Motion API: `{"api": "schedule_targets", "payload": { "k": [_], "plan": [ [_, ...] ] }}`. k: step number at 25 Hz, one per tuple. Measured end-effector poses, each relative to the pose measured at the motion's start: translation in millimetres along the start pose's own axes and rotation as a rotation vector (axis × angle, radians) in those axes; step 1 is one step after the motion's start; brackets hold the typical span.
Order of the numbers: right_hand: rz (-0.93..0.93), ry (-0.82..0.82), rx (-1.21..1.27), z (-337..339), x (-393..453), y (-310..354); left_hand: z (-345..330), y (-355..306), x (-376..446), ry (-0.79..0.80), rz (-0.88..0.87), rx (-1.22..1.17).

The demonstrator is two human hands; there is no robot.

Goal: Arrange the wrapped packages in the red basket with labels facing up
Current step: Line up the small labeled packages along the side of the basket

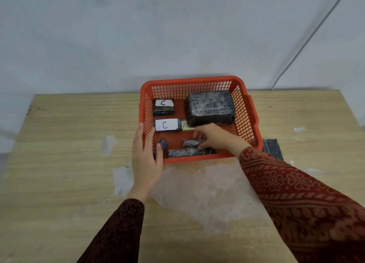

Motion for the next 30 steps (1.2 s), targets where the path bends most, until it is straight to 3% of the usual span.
{"api": "schedule_targets", "payload": {
  "k": [4,8,11,14,19,30],
  "plan": [
    [-0.056,0.079,0.155,4,6,-5,-2,6,-1,-0.028,-0.033,-0.064],
    [-0.114,-0.037,0.337,7,7,3,-6,9,-3,-0.072,-0.028,-0.096],
    [-0.138,0.006,0.381,2,9,15,-7,10,-4,-0.082,0.023,-0.111],
    [-0.026,0.081,0.237,-6,15,33,-6,8,-4,-0.089,0.05,-0.12],
    [0.195,-0.173,-0.148,-21,31,66,-5,7,-3,-0.09,0.052,-0.125],
    [0.246,-0.391,-0.386,-35,39,79,-5,9,-4,-0.086,0.044,-0.164]
  ]
}}
Point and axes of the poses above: each hand's wrist, its own x-axis towards the middle knuckle, its own z-axis out of the back of the hand, y = z × x, the point moved 2 cm from there along x, towards the middle knuckle, and after that the axes turned 13 degrees about -y, right-handed, at the moved point
